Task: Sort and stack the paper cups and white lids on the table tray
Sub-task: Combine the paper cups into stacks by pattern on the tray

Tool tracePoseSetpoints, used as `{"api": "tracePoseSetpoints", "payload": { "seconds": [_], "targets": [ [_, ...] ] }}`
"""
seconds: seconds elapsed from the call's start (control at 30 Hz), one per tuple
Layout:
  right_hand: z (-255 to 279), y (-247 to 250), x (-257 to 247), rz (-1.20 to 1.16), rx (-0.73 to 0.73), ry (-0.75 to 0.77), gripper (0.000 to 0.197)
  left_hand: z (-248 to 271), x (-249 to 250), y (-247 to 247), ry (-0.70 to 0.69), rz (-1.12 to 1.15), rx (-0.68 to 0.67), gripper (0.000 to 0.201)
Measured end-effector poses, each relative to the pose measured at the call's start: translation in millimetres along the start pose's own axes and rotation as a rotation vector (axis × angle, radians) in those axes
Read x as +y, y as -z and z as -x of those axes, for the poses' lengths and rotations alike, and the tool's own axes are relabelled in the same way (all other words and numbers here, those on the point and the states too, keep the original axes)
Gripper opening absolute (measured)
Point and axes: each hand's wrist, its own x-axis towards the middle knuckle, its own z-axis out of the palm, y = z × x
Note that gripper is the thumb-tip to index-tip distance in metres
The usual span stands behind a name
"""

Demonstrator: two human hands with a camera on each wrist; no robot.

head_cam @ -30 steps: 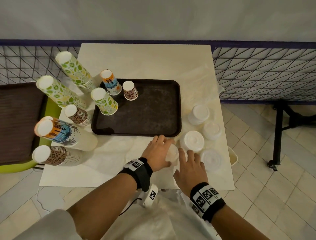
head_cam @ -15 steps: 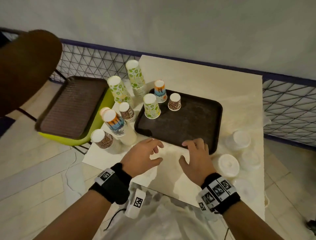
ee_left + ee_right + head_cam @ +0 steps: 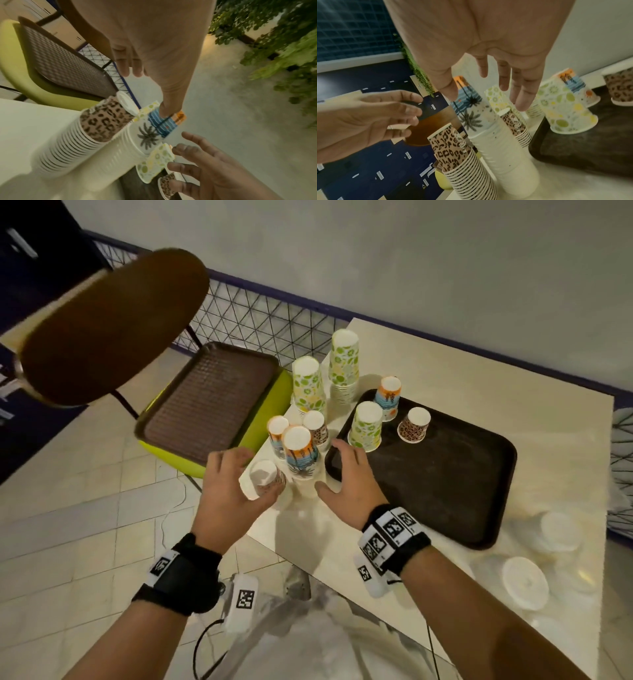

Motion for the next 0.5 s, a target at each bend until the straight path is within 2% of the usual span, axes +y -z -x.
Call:
{"api": "tracePoseSetpoints", "payload": {
  "seconds": [0.1, 0.23, 0.33, 0.43, 0.5],
  "targets": [
    [-21.6, -21.7, -3.1, -0.061, 0.019, -0.045, 0.096, -13.2, -33.0, -10.6, 0.065, -0.013, -0.119, 0.091],
    [-43.3, -44.1, 0.3, -0.088, 0.041, -0.08, 0.095, -30.4, -58.2, -27.2, 0.125, 0.034, -0.243, 0.099],
    [-48.4, -52.5, 4.1, -0.067, 0.033, -0.094, 0.084, -37.0, -65.9, -34.5, 0.124, 0.122, -0.27, 0.087],
    [-48.4, -58.1, 7.9, -0.051, 0.078, -0.089, 0.08, -39.8, -73.6, -34.4, 0.034, 0.097, -0.288, 0.067],
    [-48.4, -60.7, 7.8, -0.032, 0.107, -0.093, 0.08, -41.2, -78.6, -32.5, 0.007, 0.099, -0.286, 0.061]
  ]
}}
